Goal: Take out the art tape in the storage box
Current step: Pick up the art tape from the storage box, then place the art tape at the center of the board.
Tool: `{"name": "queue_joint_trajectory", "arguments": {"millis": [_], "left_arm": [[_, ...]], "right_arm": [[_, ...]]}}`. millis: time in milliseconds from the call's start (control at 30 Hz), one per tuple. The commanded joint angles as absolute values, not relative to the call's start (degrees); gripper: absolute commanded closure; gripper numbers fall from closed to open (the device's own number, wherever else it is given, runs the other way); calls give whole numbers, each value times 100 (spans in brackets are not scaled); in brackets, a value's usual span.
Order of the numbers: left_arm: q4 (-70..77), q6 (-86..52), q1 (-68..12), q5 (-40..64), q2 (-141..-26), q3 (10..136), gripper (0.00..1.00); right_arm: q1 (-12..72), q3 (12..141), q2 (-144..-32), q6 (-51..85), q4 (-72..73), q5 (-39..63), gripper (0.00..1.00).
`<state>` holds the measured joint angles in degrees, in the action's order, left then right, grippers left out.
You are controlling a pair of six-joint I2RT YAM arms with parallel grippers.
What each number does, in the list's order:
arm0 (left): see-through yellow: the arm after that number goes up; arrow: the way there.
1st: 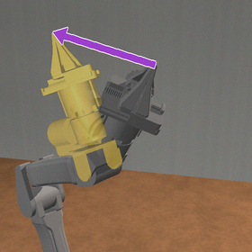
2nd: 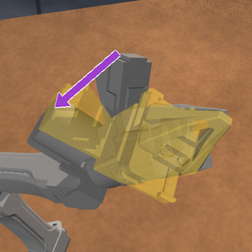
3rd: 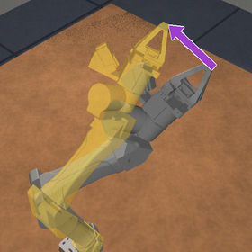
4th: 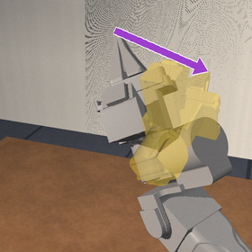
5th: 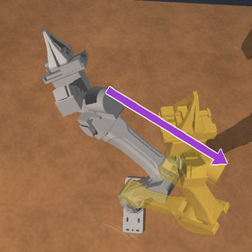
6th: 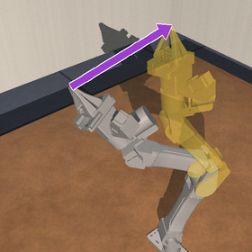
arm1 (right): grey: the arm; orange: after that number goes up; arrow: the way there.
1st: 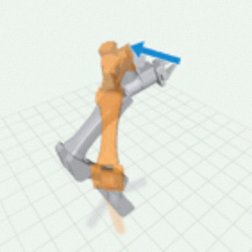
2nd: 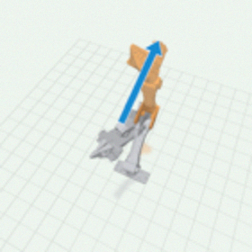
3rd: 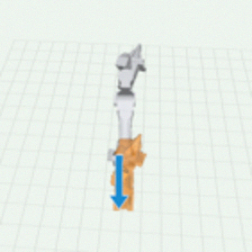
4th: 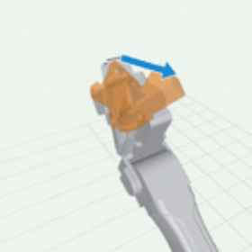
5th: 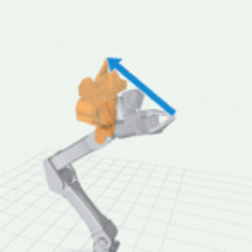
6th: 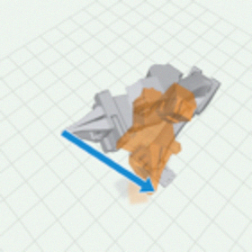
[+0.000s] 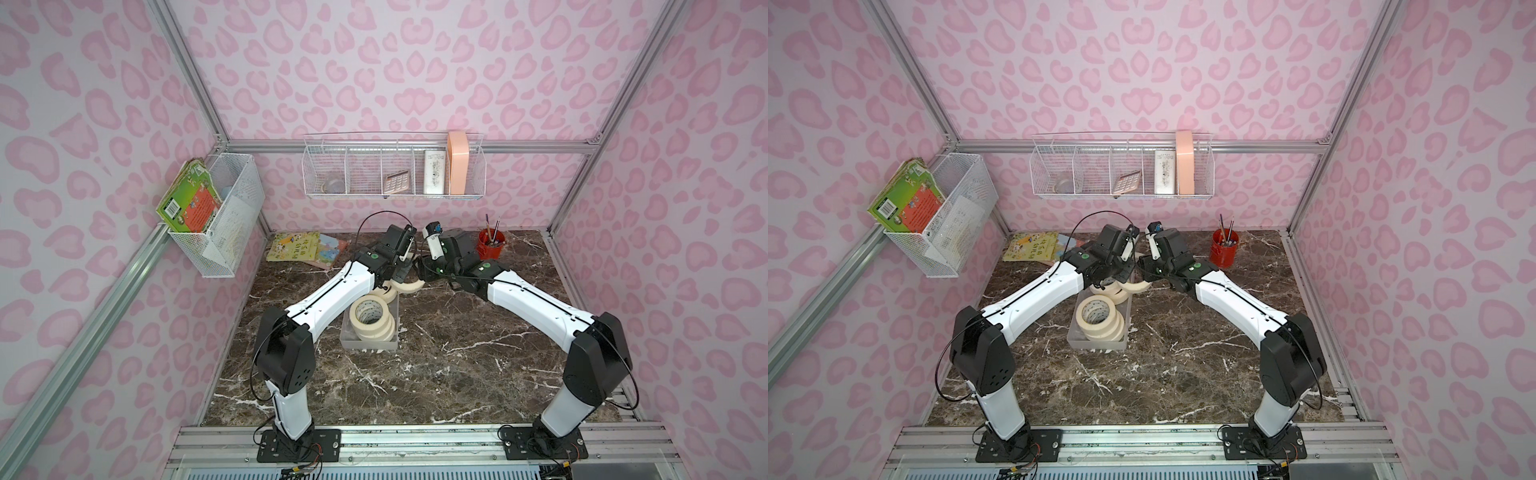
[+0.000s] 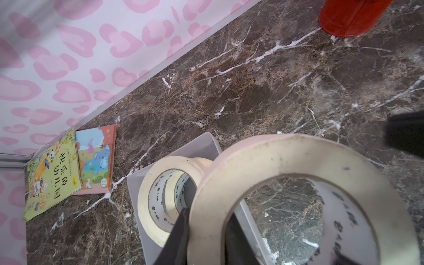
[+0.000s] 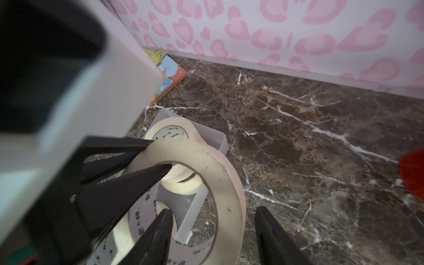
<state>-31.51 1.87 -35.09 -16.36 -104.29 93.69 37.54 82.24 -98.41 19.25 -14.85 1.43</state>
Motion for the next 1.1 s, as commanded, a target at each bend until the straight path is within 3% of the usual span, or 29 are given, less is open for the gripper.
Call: {"name": "queue_joint_trajectory", "arguments": {"millis": [0, 67, 167, 233, 367, 400, 533, 733, 1067], "left_arm": [[-2918, 269, -3550, -1800, -10288, 9378, 100], [-2903, 277, -3576, -1819, -10266, 9363, 100], [-2869, 292, -3603, -1843, -10279, 9344, 100], [-2868, 272, -3621, -1885, -10285, 9343, 100], [-2717, 237, -3647, -1831, -10177, 9231, 97], [-2690, 237, -3650, -1777, -10147, 9213, 90], [-2554, 100, -3651, -1546, -9937, 9087, 42], [-2020, -41, -3648, -1170, -8984, 8618, 2], [-3465, -369, -3297, -1438, -7789, 7974, 2]], "right_arm": [[3723, 8383, -10044, 2029, -1656, 222, 49], [3703, 8508, -10166, 2043, -1759, 246, 61], [3678, 8683, -10304, 2058, -1930, 232, 89], [3677, 8736, -10329, 2053, -2021, 143, 97], [3657, 8710, -10318, 2048, -2073, -3, 100], [3651, 8702, -10305, 2040, -2074, -17, 100], [3587, 8650, -10207, 2047, -2100, -176, 100], [3302, 8191, -9880, 2081, -2160, -341, 100], [1687, 6986, -9444, 1868, -2676, -843, 100]]}}
